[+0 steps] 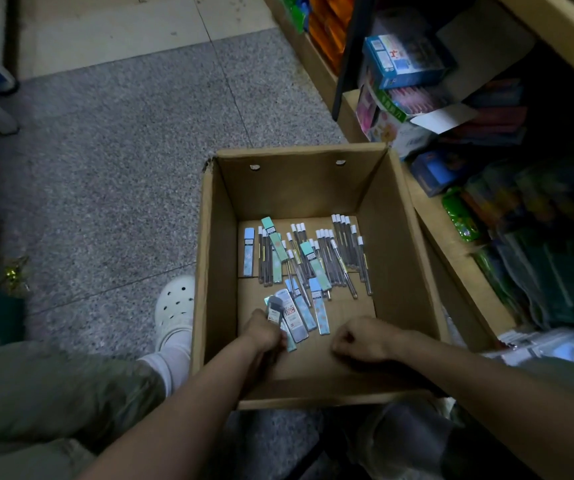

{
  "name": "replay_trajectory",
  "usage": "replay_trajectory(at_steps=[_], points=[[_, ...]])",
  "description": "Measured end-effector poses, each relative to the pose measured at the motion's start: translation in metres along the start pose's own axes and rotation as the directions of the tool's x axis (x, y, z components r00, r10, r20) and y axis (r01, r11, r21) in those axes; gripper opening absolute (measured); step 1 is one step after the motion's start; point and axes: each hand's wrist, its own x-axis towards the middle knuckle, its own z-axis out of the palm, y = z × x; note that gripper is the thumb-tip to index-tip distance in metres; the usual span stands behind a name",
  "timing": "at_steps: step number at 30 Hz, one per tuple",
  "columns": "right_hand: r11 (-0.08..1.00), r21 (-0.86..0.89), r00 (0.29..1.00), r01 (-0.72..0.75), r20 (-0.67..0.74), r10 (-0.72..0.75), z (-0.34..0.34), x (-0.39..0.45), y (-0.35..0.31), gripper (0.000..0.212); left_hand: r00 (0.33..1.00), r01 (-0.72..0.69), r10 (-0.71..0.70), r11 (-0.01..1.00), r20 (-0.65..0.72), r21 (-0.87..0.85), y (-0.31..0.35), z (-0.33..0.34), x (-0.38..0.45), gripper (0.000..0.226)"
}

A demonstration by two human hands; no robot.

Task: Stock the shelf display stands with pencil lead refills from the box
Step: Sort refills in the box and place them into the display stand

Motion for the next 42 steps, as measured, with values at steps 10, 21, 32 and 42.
replay_trajectory(at_steps=[10, 21, 32, 42], points=[[0.928, 0.322, 0.838, -0.187, -0.441, 0.322, 0.022, 0.083, -0.018, 0.059, 0.953, -0.049, 0.025, 0.996, -0.302, -0.072, -0.008, 0.002, 0.035, 0.050], [0.877, 0.468, 0.826, -0.113, -0.446, 0.345, 0.029, 0.099, -0.004, 0.029, 0.927, -0.134, 0.167, 0.984, -0.335, 0.119, -0.006, 0.016, 0.054, 0.056], [0.850, 0.527, 0.910, 0.017, -0.359, 0.205, 0.012, 0.074, 0.017, 0.081, 0.928, -0.211, 0.255, 0.960, -0.270, 0.183, -0.002, 0.022, 0.055, 0.043], [0.787, 0.602, 0.894, 0.133, -0.415, 0.167, -0.001, 0.063, 0.013, 0.093, 0.926, -0.227, 0.280, 0.949, -0.254, 0.218, 0.001, 0.012, 0.060, 0.039]])
